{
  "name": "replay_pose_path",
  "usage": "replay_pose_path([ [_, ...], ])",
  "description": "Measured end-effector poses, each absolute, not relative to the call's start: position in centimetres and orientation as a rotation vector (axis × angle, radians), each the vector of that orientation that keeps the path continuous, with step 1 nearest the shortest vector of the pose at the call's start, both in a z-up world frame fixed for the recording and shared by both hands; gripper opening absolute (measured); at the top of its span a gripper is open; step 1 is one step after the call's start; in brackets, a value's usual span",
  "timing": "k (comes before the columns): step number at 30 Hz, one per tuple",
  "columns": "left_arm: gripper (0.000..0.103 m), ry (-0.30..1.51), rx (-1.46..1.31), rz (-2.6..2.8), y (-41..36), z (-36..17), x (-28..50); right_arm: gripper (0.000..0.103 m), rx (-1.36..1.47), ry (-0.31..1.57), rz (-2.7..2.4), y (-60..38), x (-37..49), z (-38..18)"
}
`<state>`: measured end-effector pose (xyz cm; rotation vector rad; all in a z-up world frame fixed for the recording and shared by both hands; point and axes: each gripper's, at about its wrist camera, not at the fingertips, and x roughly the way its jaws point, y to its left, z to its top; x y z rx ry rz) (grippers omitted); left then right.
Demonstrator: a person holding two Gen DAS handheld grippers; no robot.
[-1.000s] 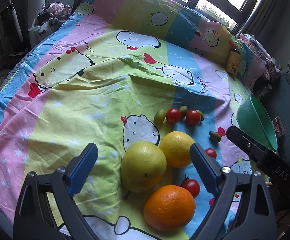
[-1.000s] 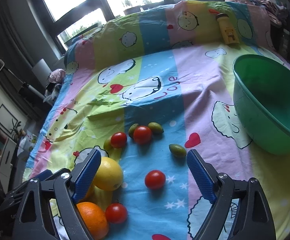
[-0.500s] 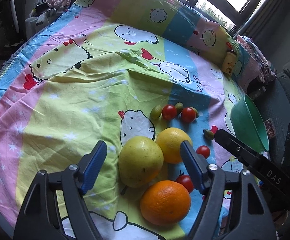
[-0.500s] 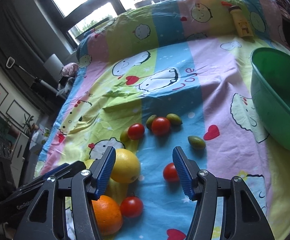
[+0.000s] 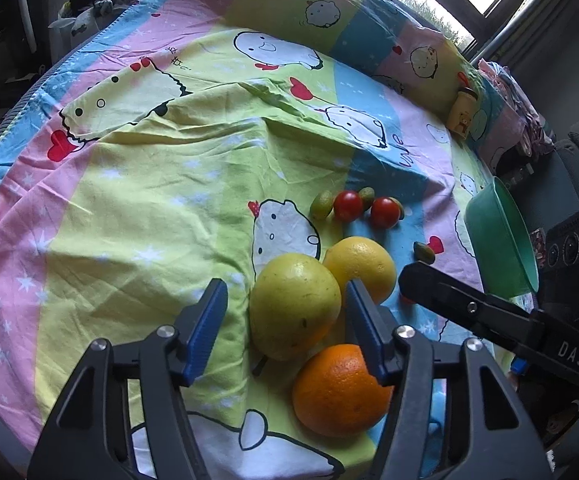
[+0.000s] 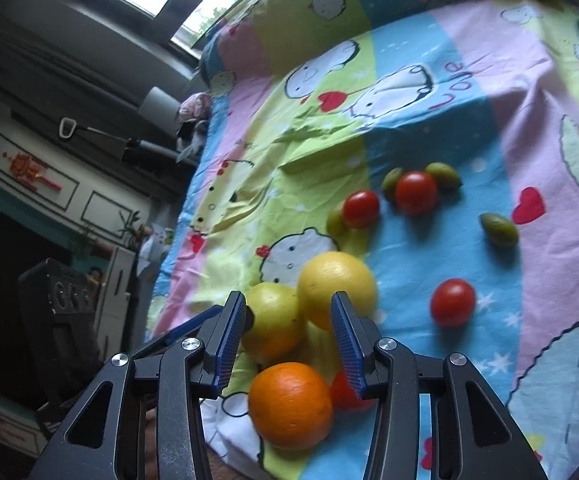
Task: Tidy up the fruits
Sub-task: 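Close the right tool on the yellow lemon and lift it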
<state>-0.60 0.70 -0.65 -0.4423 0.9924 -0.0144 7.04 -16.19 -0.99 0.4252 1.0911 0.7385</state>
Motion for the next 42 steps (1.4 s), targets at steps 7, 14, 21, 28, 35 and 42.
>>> replay_pose_path([
  [7, 0.052, 1.017, -0.455, -0.039, 0.8, -1.0, -0.7, 0.042, 0.445, 1.172, 0.775, -14.5, 7.0, -2.0],
  [14, 0.053, 1.026, -0.418, -0.026, 0.4, -1.2, -0.6, 0.042, 0.512, 1.238, 0.789, -15.1, 7.3, -2.7],
  [21, 0.056, 1.028, -0.417, -0.034, 0.5, -1.3, -0.6, 0.042, 0.526, 1.270, 0.775, -14.6, 7.9, -2.9],
  [28, 0.060, 1.044, -0.386, -0.021, -0.1, -1.7, -0.3, 0.042, 0.454, 1.301, 0.771, -13.0, 8.1, -3.1],
  [35, 0.064, 1.051, -0.348, -0.008, -0.7, -2.1, 0.1, 0.043, 0.357, 1.297, 0.761, -12.2, 8.0, -2.8],
  [42, 0.062, 1.037, -0.337, -0.001, -1.0, -2.2, 0.2, 0.043, 0.378, 1.300, 0.768, -12.5, 8.0, -3.1],
])
